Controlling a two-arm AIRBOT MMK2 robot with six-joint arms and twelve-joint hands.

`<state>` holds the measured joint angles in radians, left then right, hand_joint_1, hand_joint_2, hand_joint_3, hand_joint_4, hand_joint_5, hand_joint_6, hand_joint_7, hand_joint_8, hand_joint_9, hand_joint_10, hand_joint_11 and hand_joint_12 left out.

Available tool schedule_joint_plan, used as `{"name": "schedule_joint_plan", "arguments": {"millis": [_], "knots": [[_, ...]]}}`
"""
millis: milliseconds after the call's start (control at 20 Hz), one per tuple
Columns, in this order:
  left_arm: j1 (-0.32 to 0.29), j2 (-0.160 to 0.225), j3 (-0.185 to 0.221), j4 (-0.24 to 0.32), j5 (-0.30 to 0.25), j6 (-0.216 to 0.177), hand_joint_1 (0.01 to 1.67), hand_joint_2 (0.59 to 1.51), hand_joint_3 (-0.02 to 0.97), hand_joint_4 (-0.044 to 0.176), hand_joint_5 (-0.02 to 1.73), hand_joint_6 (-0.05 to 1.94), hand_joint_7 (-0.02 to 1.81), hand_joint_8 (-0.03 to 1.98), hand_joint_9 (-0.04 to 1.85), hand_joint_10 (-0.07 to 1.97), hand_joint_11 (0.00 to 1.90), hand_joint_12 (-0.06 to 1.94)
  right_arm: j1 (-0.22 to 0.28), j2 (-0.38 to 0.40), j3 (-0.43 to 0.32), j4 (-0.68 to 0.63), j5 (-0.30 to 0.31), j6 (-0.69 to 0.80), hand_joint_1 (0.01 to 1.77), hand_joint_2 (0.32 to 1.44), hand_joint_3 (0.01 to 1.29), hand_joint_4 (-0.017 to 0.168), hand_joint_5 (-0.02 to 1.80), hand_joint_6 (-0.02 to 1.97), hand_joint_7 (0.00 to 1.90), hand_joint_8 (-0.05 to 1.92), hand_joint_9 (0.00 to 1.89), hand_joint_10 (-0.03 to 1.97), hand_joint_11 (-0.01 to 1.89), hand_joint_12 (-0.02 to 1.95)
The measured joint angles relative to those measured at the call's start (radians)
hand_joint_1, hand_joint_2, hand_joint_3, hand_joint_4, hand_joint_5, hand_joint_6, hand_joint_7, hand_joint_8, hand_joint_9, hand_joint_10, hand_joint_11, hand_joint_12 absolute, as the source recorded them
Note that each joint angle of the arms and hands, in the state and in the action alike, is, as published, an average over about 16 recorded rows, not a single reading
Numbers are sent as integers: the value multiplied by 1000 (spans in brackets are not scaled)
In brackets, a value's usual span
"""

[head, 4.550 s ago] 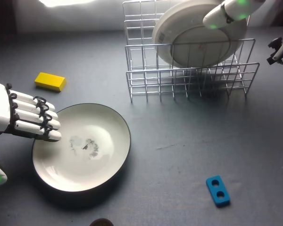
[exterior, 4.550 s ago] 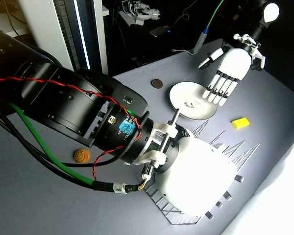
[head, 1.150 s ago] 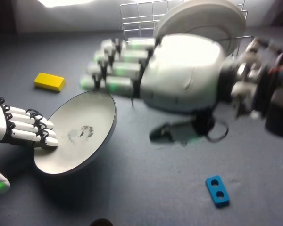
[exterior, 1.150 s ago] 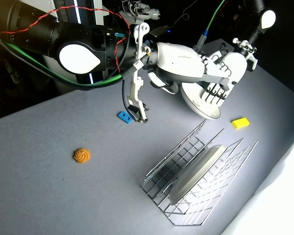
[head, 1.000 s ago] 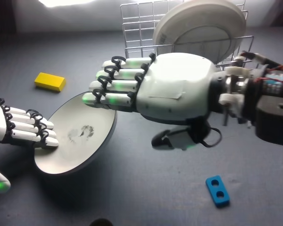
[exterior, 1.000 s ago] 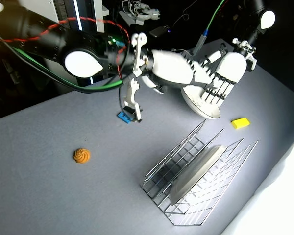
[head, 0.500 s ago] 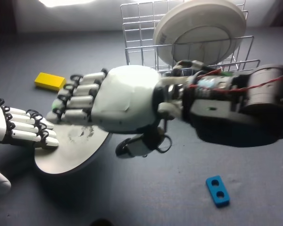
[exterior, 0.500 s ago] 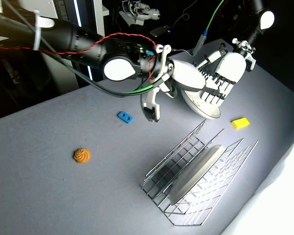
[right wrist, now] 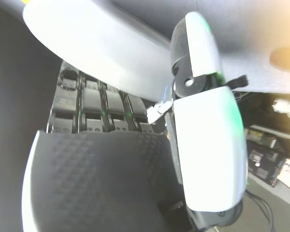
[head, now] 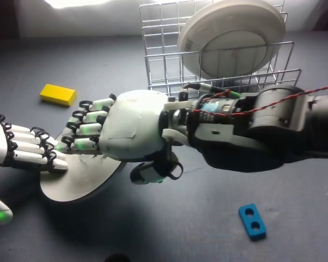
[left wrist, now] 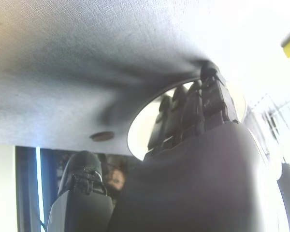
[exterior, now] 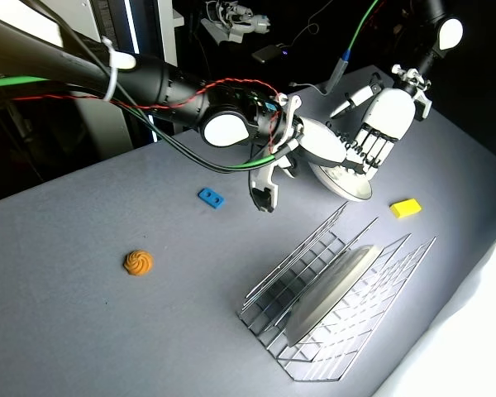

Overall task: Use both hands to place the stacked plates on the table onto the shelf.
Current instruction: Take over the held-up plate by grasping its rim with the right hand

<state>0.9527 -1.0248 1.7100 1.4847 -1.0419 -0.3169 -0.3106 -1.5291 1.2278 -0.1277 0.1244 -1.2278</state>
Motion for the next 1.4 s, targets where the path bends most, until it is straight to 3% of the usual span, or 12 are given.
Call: {"name": "schedule_joint_plan", "arguments": {"millis": [400, 700, 1050, 1400], "knots": [[0, 0, 0, 1, 0, 0, 14, 1172, 14, -7, 5, 5, 8, -9, -27, -49, 16, 16, -6, -67, 79, 0, 6, -5, 1059, 1113, 16, 1, 44, 36, 20, 16, 26, 19, 15, 247], [0, 0, 0, 2, 0, 0, 14, 1174, 13, -7, 6, 1, 8, -9, -26, -49, 16, 16, -6, -88, 94, 0, 15, -5, 1048, 1112, 16, 1, 170, 37, 145, 17, 126, 38, 16, 590], [0, 0, 0, 3, 0, 0, 14, 1170, 13, -7, 4, -7, 8, -9, -26, -49, 16, 9, -4, -91, 91, -1, 34, -6, 1069, 1100, 16, -3, 468, 94, 482, 38, 458, 92, 166, 1039], [-22, -1, 1, 18, -5, -2, 14, 1167, 13, -5, -2, -15, 8, -8, -21, -49, 15, 5, 5, -68, 64, -3, 59, -7, 1116, 1050, 16, -6, 760, 235, 811, 310, 905, 117, 499, 1158]]}}
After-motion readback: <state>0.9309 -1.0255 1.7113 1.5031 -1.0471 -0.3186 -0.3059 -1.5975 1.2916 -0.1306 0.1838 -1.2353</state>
